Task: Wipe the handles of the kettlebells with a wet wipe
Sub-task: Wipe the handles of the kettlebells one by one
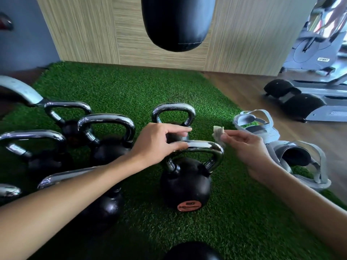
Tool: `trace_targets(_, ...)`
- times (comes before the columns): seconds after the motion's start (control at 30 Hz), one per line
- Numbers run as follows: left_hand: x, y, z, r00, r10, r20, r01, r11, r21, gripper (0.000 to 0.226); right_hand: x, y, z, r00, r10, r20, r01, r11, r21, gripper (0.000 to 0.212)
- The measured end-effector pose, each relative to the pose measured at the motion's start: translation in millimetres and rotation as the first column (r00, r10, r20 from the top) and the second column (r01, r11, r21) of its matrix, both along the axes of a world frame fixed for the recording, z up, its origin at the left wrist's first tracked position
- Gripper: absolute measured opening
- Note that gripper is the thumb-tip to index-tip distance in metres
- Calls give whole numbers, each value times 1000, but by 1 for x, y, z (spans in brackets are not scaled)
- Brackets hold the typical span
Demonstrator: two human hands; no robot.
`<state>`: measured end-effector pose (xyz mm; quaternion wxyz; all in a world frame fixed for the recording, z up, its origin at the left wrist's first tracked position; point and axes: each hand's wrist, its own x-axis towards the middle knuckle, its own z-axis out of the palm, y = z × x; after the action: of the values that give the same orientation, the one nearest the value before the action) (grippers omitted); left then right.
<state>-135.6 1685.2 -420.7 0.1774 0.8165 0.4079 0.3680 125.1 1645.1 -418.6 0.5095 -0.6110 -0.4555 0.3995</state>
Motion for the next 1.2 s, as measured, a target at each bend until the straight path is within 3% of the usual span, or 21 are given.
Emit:
trace_targets(0.1,12,-11,11,994,-22,108,19,1000,23,53,-32,2,27,979,176,-103,-177,984,0,26)
trace_targets(0.2,13,-16,15,981,4,192,-3,1000,-2,55,-56,5,38,948,234,-215,-250,967,-54,24)
trace_targets(0.27,8,-19,15,973,23,232,-27,999,17,55,-61,10,39,935,252,-250,-280,957,-81,40)
trace_targets(0.33,3,-22,14,965,47,256,-54,998,22,57,-64,14,40,952,254,-171,-276,954,-118,51)
trace_targets(0.5,-5,-26,14,968,105,227,-106,994,-9,42,-67,20,41,940,338,53,-323,928,-184,23)
trace_targets(0.57,-7,-25,11,982,107,153,-102,994,-41,38,-61,21,41,907,320,274,-288,946,-148,19)
trace_targets(0.63,-6,-26,7,996,81,40,-78,995,-65,36,-46,25,38,734,232,639,-226,970,-92,11)
trace_targets(0.7,-1,-22,5,997,64,-44,-66,996,-54,34,-34,25,37,494,235,837,-252,960,-121,20)
trace_targets(0.77,5,-16,5,987,63,-151,-61,998,19,36,-25,24,35,409,284,867,-274,945,-180,30)
trace_targets(0.83,5,-12,3,972,96,-216,-85,995,61,40,-19,23,31,411,297,862,-285,940,-188,32)
trace_targets(1.03,-32,-15,-29,977,212,-13,-209,950,-230,35,-11,24,17,456,244,856,-295,949,-113,34)
trace_targets(1.2,-26,-25,-42,951,263,165,-201,926,-318,31,-12,25,19,466,272,842,-317,940,-128,33)
